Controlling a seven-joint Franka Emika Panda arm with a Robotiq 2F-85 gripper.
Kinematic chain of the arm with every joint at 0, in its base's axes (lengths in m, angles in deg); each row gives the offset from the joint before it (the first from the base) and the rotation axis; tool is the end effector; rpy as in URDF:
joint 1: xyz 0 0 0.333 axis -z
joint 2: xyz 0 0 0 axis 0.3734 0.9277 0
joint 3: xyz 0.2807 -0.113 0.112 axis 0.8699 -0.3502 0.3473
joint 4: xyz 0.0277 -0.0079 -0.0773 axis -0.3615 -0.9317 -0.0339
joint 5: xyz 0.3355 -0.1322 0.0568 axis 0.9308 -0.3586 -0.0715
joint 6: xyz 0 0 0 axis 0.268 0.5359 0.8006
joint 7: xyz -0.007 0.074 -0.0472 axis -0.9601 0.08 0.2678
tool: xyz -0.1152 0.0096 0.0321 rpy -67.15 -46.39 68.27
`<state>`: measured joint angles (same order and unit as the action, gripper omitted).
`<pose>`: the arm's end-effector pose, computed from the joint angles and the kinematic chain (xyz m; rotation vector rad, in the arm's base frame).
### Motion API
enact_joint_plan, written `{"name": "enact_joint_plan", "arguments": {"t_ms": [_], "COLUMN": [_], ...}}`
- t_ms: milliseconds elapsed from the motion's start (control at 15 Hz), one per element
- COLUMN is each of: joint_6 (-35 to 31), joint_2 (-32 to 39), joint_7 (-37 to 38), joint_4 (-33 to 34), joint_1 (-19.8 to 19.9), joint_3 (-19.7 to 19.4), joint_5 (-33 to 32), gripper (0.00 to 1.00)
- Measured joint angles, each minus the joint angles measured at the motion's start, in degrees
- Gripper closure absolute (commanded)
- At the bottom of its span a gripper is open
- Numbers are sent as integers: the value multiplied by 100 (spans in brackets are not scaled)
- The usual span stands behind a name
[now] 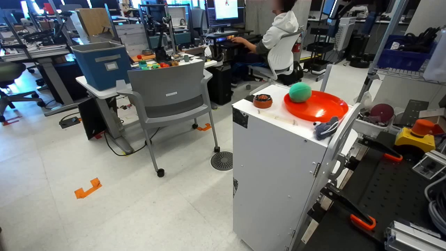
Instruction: Pick up the grey bear and put it on the red plate
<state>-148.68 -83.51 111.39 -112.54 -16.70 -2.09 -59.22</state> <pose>0.4435 -0.0458 0.4306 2.9487 -0.7770 0.1865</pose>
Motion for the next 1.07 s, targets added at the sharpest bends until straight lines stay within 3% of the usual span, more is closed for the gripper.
{"name": "enact_joint_plan", "arguments": {"t_ms": [1067], "joint_6": [-24], "joint_2": [62], "joint_7": [-256], "joint_4": [189], "joint_1": [129], "joint_3": [-18], "joint_5": [117], "gripper": [0]}}
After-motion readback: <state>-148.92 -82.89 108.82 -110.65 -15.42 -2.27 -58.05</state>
